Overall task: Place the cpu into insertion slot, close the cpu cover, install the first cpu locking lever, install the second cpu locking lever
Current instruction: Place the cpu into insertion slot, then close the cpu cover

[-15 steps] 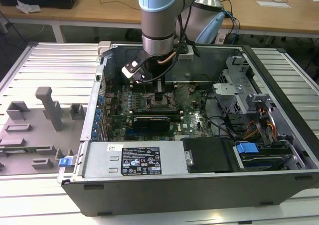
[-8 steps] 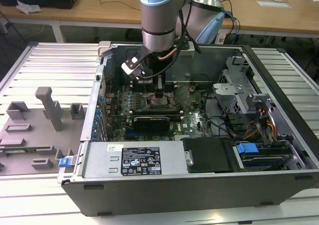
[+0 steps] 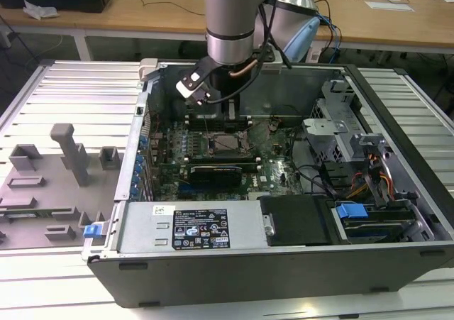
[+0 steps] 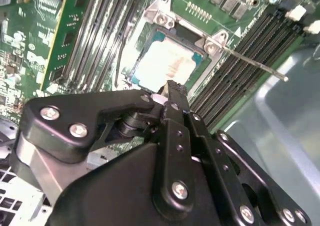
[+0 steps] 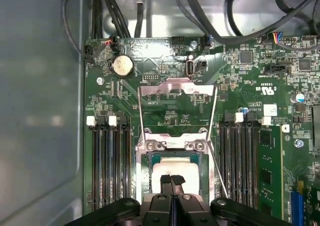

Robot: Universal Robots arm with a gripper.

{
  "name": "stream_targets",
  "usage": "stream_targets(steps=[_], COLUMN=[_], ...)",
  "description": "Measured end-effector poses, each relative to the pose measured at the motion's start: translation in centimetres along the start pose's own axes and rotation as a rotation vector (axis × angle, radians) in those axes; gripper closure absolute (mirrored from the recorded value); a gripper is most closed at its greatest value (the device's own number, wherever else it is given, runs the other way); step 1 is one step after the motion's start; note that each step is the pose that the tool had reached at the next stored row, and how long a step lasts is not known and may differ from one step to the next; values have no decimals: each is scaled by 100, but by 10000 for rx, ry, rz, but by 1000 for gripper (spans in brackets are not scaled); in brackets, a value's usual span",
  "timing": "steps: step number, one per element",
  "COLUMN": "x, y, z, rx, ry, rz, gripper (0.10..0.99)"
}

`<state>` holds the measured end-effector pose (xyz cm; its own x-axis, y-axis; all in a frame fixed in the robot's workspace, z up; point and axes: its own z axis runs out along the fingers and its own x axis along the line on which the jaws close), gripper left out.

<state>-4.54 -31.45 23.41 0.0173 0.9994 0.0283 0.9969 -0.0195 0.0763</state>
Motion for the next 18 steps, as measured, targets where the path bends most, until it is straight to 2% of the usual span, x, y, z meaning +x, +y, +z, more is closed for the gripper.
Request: stream_targets(steps=[2,4,18], x=[4,6,6], y=[10,16,17], z=[-123,-208,-221], rx=[0,0,0], ry=[0,0,-2], rz=[6,14,19], gripper=[980,980,980])
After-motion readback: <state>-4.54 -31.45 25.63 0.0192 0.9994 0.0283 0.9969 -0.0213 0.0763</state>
